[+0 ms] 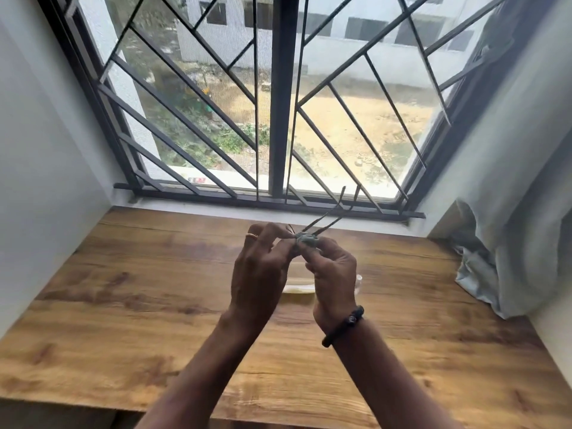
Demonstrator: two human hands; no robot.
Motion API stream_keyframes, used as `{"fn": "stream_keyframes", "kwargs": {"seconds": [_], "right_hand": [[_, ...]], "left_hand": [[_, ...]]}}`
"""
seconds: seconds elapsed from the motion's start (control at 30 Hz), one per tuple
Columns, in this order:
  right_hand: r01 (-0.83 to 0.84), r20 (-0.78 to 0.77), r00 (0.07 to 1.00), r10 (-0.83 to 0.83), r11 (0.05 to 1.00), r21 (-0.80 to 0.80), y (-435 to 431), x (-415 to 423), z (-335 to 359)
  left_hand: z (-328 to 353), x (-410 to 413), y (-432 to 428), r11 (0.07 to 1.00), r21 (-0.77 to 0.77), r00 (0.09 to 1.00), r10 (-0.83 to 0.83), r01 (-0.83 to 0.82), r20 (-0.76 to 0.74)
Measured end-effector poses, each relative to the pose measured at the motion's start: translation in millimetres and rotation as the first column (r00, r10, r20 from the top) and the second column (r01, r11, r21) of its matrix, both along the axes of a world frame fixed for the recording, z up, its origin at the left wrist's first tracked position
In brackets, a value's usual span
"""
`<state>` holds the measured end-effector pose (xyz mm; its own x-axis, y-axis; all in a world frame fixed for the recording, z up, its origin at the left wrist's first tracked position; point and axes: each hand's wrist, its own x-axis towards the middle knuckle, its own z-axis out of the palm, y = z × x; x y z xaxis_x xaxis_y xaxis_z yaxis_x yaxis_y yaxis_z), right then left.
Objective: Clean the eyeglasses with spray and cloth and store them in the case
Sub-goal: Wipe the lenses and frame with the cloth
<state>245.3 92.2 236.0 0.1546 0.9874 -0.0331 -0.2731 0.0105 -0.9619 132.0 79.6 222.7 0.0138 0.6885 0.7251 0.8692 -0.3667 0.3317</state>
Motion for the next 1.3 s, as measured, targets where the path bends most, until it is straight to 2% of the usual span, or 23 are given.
{"fn": "stream_keyframes", "kwargs": {"seconds": [0.27,0.5,0.8,1.13,1.3], "right_hand": [[0.028,-0.111,0.993,-0.038,0.995,-0.093,-2,5,4],[0.037,-0.088,0.995,-0.051,0.988,-0.151,1,19,11],[0.072,-0.147,0.985,-0.092,0.988,-0.138,9,36,22],[-0.124,-0.221,0.972,0.079,0.973,-0.195,22,59,40],[-0.25,-0.288,0.941,0.177,0.939,-0.238,27,76,49]], "left_hand": [[4,11,-5,1.0,0.004,0.999,-0.018,0.018,-0.043],[0,12,-7,0.999,-0.016,0.998,-0.028,0.027,-0.056],[-5,7,-9,1.0,-0.009,0.999,-0.03,0.03,-0.019],[-6,-10,-7,0.999,-0.023,0.999,-0.044,0.044,0.018],[-8,-22,-5,0.993,0.044,0.994,-0.113,0.112,0.003]]}}
